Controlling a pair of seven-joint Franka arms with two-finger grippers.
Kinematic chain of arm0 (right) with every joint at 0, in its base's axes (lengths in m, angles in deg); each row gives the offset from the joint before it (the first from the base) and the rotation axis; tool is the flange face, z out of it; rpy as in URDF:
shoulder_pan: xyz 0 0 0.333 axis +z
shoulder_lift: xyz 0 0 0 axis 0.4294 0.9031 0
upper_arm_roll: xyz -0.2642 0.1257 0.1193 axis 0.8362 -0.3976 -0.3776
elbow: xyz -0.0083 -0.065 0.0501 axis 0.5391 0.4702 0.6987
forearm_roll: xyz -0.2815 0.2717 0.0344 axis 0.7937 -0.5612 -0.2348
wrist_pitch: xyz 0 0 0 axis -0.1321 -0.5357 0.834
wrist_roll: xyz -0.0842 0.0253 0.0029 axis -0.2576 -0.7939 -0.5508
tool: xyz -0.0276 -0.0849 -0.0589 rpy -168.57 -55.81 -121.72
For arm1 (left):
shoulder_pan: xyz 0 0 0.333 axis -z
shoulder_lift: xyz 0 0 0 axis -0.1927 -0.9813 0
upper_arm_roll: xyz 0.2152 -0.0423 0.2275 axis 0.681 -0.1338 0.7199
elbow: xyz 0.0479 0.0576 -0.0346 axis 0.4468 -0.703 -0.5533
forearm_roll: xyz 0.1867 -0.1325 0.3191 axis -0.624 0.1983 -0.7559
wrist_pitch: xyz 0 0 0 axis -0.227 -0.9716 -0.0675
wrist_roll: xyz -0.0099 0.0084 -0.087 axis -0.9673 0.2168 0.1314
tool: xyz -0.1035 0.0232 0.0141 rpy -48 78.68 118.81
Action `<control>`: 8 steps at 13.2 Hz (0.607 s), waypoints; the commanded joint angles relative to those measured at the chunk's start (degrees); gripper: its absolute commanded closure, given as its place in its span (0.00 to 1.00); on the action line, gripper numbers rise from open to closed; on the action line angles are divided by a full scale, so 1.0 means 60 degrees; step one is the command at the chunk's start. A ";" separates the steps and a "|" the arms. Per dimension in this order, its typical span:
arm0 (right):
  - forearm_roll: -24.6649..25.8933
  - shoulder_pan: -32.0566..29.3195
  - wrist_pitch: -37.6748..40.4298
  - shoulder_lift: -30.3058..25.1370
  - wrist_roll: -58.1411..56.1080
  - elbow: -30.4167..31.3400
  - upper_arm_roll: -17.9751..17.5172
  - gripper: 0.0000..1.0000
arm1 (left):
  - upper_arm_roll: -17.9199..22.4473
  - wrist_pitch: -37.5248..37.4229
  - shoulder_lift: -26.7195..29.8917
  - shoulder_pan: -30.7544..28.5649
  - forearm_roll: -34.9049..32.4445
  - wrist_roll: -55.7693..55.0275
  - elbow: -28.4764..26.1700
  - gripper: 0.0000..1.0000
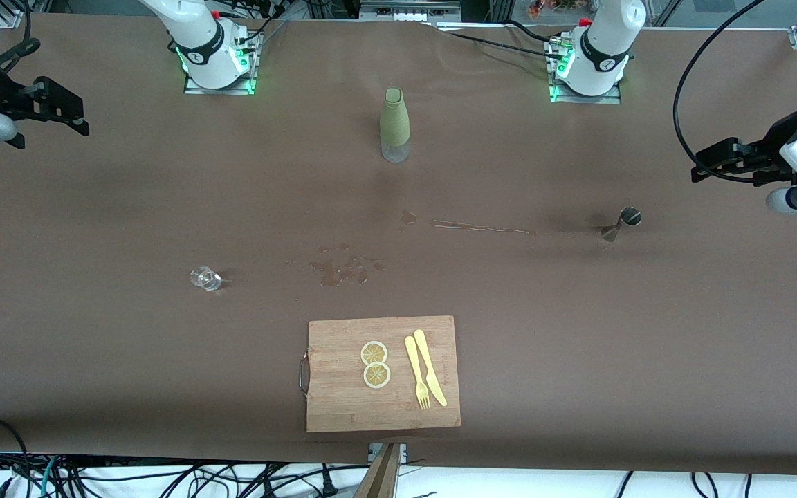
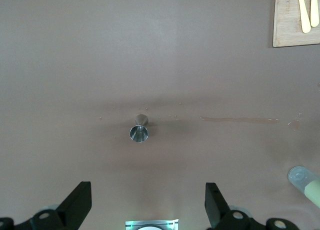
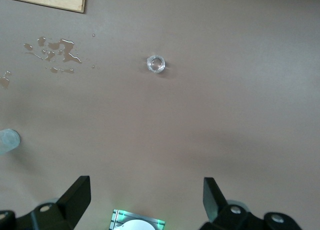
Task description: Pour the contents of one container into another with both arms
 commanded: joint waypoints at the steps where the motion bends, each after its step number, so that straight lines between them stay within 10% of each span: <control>1: -0.0016 -0.0033 0.0068 -0.0019 -0.0137 -0.0002 0.0026 0.00 | 0.0012 -0.0076 -0.0164 -0.0015 0.0050 -0.0110 0.0319 0.00; 8: -0.0030 -0.0047 -0.0006 0.0112 -0.0151 -0.0002 0.0056 0.00 | -0.0003 -0.0076 -0.0164 0.0044 0.0036 -0.0169 0.0319 0.00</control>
